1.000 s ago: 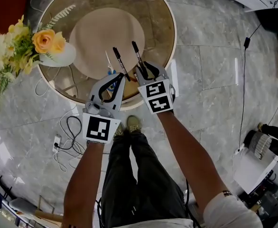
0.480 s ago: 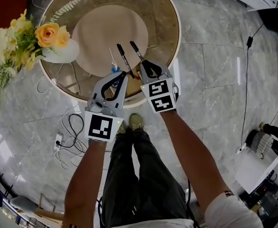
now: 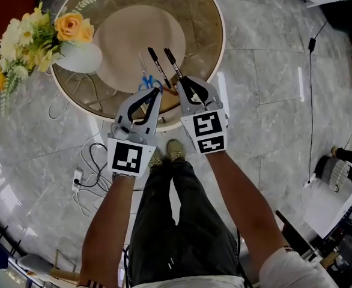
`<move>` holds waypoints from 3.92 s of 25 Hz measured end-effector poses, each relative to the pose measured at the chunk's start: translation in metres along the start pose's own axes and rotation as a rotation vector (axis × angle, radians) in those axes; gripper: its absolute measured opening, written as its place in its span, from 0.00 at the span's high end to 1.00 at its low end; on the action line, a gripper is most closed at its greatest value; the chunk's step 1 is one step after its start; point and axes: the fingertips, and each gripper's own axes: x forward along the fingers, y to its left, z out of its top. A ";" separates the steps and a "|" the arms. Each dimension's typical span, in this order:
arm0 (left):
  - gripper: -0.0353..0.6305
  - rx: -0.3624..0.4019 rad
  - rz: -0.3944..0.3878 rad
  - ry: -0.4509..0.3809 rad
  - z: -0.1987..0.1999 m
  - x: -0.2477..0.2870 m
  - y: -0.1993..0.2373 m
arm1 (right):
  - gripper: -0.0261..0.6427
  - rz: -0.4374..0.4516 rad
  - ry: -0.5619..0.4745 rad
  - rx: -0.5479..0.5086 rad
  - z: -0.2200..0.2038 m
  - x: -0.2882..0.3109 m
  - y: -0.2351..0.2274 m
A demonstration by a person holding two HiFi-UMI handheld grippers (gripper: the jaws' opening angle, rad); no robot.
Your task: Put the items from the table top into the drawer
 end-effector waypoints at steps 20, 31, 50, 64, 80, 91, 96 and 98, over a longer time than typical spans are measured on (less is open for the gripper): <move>0.95 -0.015 0.104 -0.035 -0.025 -0.084 -0.090 | 0.89 0.078 -0.111 -0.034 -0.048 -0.135 0.067; 0.95 0.019 0.151 -0.022 -0.074 -0.112 -0.126 | 0.89 0.135 -0.101 -0.084 -0.122 -0.160 0.086; 0.95 0.155 0.081 -0.057 -0.218 -0.052 -0.062 | 0.89 0.141 -0.056 -0.196 -0.249 -0.009 0.066; 0.95 0.171 0.090 -0.172 -0.270 -0.025 -0.039 | 0.89 0.154 0.059 -0.244 -0.315 0.072 0.061; 0.95 0.194 0.080 -0.209 -0.276 -0.020 -0.023 | 0.81 0.185 0.162 -0.267 -0.322 0.124 0.064; 0.95 0.192 0.041 -0.185 -0.247 -0.052 -0.053 | 0.96 0.235 -0.064 -0.262 -0.276 0.050 0.084; 0.95 0.219 0.034 -0.203 -0.216 -0.074 -0.070 | 0.96 0.261 -0.144 -0.245 -0.235 0.004 0.089; 0.95 0.222 0.033 -0.219 -0.203 -0.082 -0.078 | 0.96 0.274 -0.186 -0.237 -0.217 -0.016 0.090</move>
